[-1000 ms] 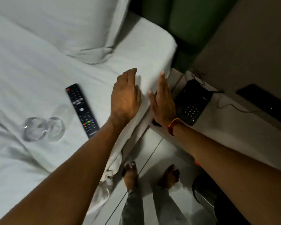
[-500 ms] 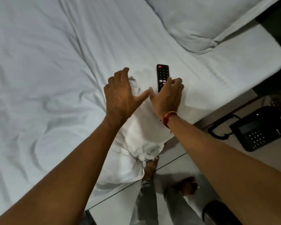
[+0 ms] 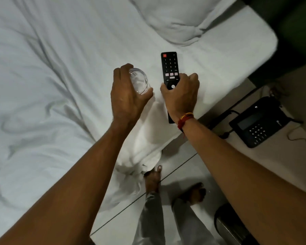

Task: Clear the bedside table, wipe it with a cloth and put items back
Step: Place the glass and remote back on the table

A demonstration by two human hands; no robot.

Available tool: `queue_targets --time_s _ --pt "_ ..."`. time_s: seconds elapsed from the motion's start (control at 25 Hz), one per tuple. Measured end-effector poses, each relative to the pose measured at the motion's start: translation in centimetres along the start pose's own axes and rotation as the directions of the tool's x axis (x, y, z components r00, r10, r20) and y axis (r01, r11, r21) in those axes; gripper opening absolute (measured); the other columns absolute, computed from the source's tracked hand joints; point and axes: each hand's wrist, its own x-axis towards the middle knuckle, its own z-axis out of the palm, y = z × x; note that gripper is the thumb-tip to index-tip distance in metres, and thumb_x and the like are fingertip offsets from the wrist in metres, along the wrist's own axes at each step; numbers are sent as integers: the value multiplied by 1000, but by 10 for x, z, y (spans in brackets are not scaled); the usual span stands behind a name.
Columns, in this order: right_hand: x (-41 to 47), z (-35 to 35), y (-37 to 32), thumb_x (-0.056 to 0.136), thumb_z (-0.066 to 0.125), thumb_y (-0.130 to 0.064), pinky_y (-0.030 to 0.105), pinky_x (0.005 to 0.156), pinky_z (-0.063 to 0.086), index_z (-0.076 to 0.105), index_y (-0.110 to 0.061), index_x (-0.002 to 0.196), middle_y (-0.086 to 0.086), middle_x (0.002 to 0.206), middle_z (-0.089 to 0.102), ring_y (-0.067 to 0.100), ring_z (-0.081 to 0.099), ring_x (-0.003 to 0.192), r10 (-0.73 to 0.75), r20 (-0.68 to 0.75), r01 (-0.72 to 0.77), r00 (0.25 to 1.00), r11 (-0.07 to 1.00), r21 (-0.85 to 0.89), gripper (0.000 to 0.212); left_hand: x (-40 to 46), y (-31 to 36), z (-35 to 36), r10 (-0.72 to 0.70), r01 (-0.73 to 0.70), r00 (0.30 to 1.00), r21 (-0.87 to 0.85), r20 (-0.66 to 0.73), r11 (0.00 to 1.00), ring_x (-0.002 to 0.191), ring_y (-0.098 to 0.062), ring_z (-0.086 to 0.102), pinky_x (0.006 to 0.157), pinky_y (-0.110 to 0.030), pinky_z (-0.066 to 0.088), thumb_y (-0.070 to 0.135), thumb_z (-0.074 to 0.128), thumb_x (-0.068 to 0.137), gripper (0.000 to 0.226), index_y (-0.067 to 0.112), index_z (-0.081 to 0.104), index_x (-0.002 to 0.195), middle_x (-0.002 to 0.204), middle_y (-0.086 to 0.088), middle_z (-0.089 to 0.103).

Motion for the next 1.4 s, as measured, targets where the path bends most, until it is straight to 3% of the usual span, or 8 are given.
queue_targets --time_s 0.12,0.28,0.44,0.48,0.6,0.8,1.0,1.4 --pt "27 -55 49 80 77 -41 29 81 50 67 -11 109 8 114 57 24 55 109 104 -91 -104 990 995 8 43 -4 61 48 99 -95 990 -51 99 994 109 -14 57 87 -19 45 36 83 71 73 14 52 133 126 -1 56" --pt "42 -134 144 75 76 -45 35 84 53 70 -11 103 11 109 62 28 60 102 269 -269 -273 925 962 21 45 -32 153 126 278 -244 925 -156 259 957 110 -16 59 90 -26 51 37 84 74 74 14 51 136 129 -2 56" --pt "20 -204 258 75 64 -56 22 85 44 68 -16 102 6 110 66 21 56 107 468 -325 -488 822 873 23 49 -93 230 212 426 -339 797 -267 427 902 110 -16 58 90 -31 55 40 86 73 74 17 51 134 129 -3 55" --pt "9 -215 278 77 68 -52 23 86 46 68 -15 101 8 110 64 23 56 106 512 -329 -524 794 850 57 45 -108 239 230 440 -345 773 -280 457 896 111 -17 58 91 -35 57 39 86 73 72 18 52 132 128 -3 55" --pt "-27 -253 346 77 79 -41 41 86 56 68 -8 102 14 110 56 33 60 102 636 -398 -644 661 753 135 43 -169 263 291 513 -385 679 -341 525 858 109 -18 58 91 -39 57 32 87 71 69 14 54 128 124 -6 57" --pt "-82 -281 446 78 78 -44 40 89 56 69 -5 104 14 113 56 32 61 104 736 -435 -786 519 611 95 48 -251 272 372 528 -457 521 -304 670 836 111 -22 61 94 -44 58 37 87 72 67 16 53 125 125 -4 54" --pt "-102 -275 509 82 77 -44 41 88 57 67 -2 107 16 119 55 34 59 110 770 -399 -825 498 563 58 50 -290 272 432 470 -504 445 -220 762 835 122 -27 58 102 -45 55 37 89 74 78 15 48 138 134 -8 53" --pt "-83 -253 558 88 72 -41 43 97 50 59 -5 123 19 128 54 36 54 121 812 -286 -847 509 532 4 52 -290 258 479 463 -539 443 -185 768 822 121 -28 59 101 -44 56 29 91 71 81 11 48 138 136 -11 53"
